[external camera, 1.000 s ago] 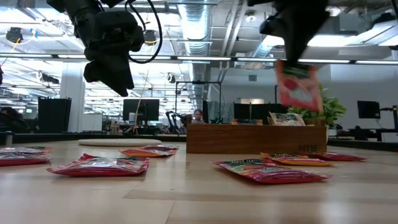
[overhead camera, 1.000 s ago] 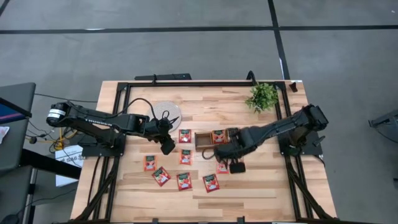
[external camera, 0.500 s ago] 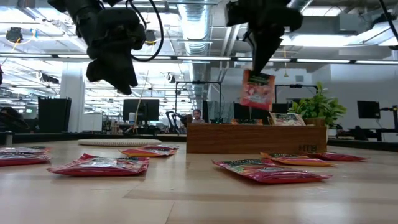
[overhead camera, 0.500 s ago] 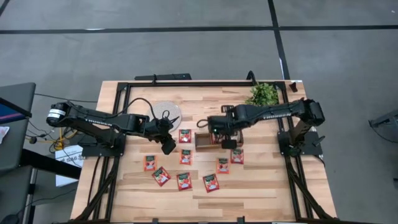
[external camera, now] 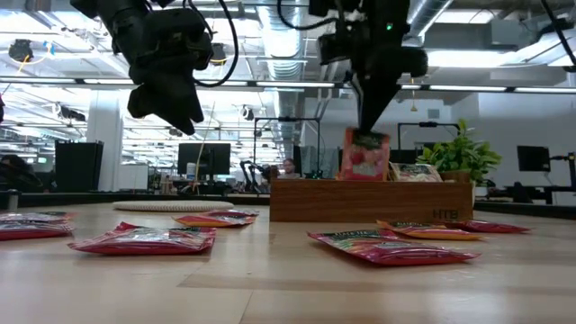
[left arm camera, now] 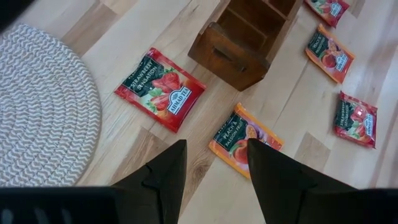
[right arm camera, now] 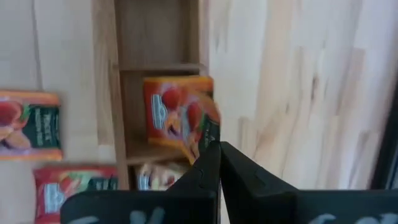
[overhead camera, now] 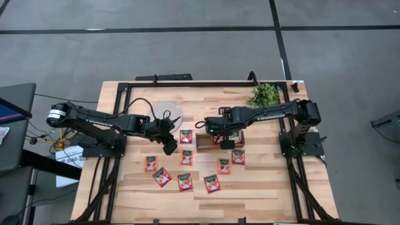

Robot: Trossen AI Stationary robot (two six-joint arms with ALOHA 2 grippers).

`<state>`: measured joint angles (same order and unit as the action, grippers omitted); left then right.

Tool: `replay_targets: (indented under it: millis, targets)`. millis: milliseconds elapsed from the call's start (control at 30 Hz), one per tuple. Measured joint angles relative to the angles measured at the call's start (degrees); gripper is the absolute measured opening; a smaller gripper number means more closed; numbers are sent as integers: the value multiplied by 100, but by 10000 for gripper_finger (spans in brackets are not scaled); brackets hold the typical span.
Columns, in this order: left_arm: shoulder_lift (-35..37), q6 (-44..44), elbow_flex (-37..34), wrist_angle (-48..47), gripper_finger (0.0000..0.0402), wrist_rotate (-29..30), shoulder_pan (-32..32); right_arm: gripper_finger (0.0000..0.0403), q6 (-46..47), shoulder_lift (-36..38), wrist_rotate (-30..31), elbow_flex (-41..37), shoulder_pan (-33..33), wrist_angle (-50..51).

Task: Pick & Place Tea
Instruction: Put the orange tea bag into the middle section of the wooden organizer

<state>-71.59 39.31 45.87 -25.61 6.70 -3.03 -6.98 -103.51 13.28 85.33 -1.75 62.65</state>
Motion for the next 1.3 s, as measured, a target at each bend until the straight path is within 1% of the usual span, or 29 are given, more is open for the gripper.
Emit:
replay_targets:
  millis: [167, 300, 633, 767, 1167, 1300]
  targets:
    - [-1, 0, 0, 30, 161, 0, 0, 0, -255, -494, -25, 3, -77, -18]
    - [-1, 0, 2, 44, 161, 0, 0, 0, -261, -644, -24, 7, -123, -5]
    - [-1, -92, 2, 46, 161, 0, 0, 0, -312, -607, 61, 9, -132, -162]
    - [-1, -106, 2, 49, 161, 0, 0, 0, -517, -609, 335, 9, -132, -236]
    - [-1, -114, 2, 46, 161, 0, 0, 0, -717, -609, 340, 9, -132, -345]
    - [-1, -113, 2, 47, 161, 0, 0, 12, -721, -609, 338, 9, -132, -363]
